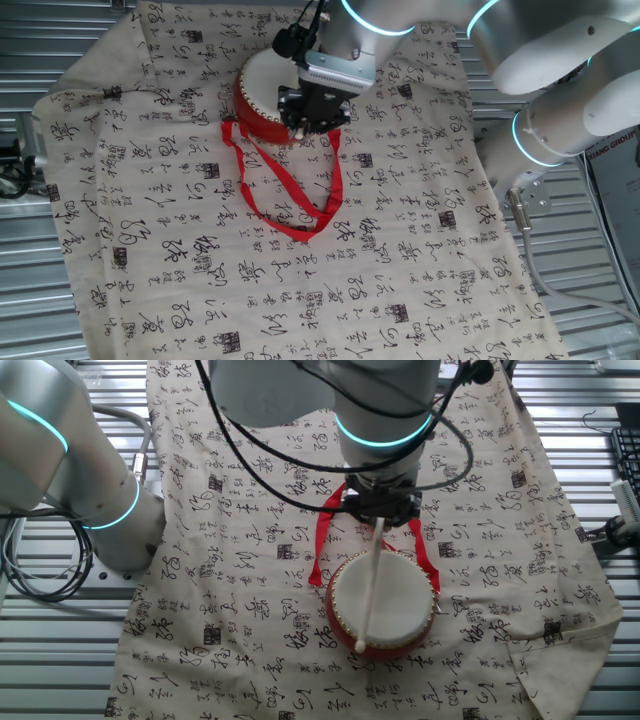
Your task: Play the drum
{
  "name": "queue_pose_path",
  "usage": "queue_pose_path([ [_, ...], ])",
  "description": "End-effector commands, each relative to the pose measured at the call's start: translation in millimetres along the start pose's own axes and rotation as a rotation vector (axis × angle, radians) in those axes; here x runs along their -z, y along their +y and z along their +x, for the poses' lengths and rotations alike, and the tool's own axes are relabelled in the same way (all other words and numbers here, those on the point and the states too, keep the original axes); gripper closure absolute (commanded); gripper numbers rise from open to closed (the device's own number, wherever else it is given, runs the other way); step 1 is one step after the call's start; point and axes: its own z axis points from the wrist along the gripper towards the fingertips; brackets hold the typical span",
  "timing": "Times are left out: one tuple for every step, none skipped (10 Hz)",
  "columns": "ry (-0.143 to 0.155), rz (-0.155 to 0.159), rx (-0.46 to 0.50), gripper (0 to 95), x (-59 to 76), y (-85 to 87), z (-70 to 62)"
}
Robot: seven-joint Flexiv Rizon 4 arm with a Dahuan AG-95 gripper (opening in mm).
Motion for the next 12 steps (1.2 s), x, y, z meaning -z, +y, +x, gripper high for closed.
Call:
queue_pose_path([
  [-0.001, 0.009, 0.000, 95.0, -3.4, 1.9, 1.6],
  [-0.006, 0.009, -0.001, 95.0, -4.6, 1.9, 1.6],
  [-0.008, 0.009, -0.002, 95.0, -5.1, 1.8, 1.5],
  [-0.007, 0.010, -0.001, 95.0, -5.6, 1.7, 1.5],
  [-0.008, 0.009, -0.002, 95.0, -6.1, 1.3, 1.3],
  [-0.009, 0.009, -0.002, 95.0, -6.7, 0.8, 0.9],
  [-0.008, 0.009, -0.001, 95.0, -7.2, 0.4, 0.7],
  [-0.010, 0.009, -0.001, 95.0, -8.1, 0.0, 0.5],
  [-0.012, 0.009, -0.001, 95.0, -8.9, -0.3, 0.2],
  [-0.013, 0.009, -0.001, 95.0, -8.9, -0.4, 0.1],
  [-0.012, 0.009, 0.000, 95.0, -8.9, -0.5, 0.1],
  [-0.012, 0.010, -0.001, 95.0, -8.9, -0.5, 0.1],
])
